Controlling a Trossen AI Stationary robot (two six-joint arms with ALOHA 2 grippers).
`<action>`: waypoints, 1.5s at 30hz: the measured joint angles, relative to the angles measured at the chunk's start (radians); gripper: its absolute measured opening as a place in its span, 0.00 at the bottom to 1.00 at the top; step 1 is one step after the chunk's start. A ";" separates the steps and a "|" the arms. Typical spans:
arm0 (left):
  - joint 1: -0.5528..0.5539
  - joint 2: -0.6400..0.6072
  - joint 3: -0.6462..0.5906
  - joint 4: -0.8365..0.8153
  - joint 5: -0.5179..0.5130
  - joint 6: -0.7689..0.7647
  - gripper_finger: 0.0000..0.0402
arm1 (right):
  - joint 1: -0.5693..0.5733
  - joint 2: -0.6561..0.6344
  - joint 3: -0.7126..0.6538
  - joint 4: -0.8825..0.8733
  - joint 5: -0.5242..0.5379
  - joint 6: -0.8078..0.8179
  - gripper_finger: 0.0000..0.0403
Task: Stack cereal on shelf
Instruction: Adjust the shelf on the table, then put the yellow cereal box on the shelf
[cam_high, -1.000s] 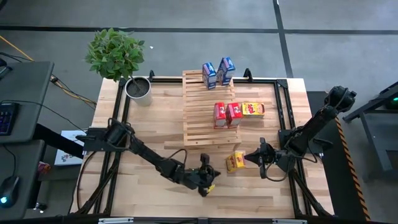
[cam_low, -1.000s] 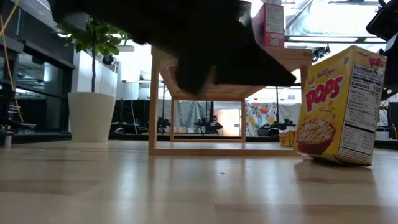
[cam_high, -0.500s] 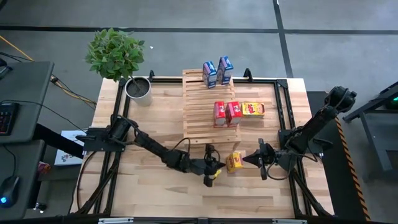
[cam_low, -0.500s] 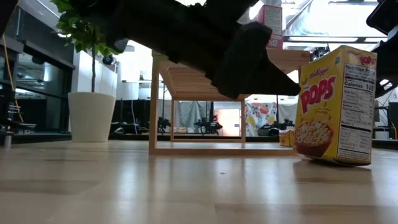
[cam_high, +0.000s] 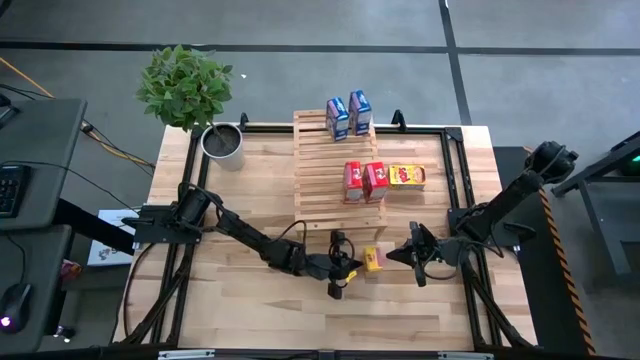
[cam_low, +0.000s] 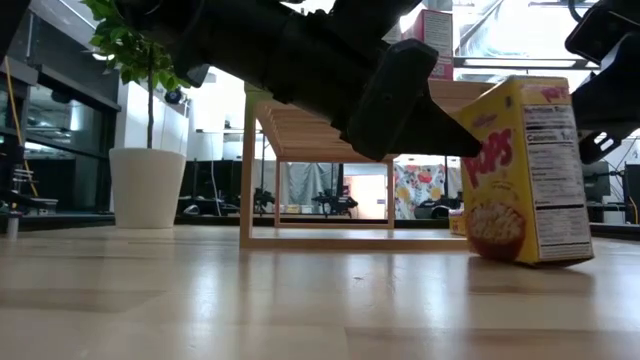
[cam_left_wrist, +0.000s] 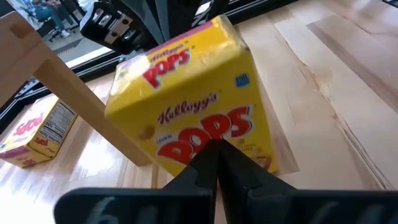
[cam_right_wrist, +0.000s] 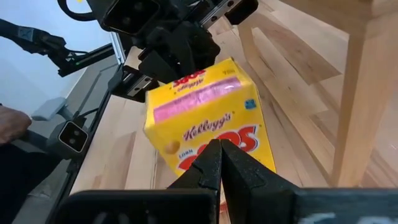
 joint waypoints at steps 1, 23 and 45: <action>0.000 0.000 0.000 0.000 0.000 0.000 0.00 | 0.000 0.000 0.000 0.000 0.000 0.000 0.00; -0.096 -0.356 -0.224 -0.303 0.079 -0.129 0.00 | 0.061 -0.017 0.502 -0.865 0.209 0.142 0.00; -0.229 -0.963 -0.534 -0.156 0.067 -0.174 0.00 | -0.052 0.770 1.614 -1.921 -0.177 0.801 0.00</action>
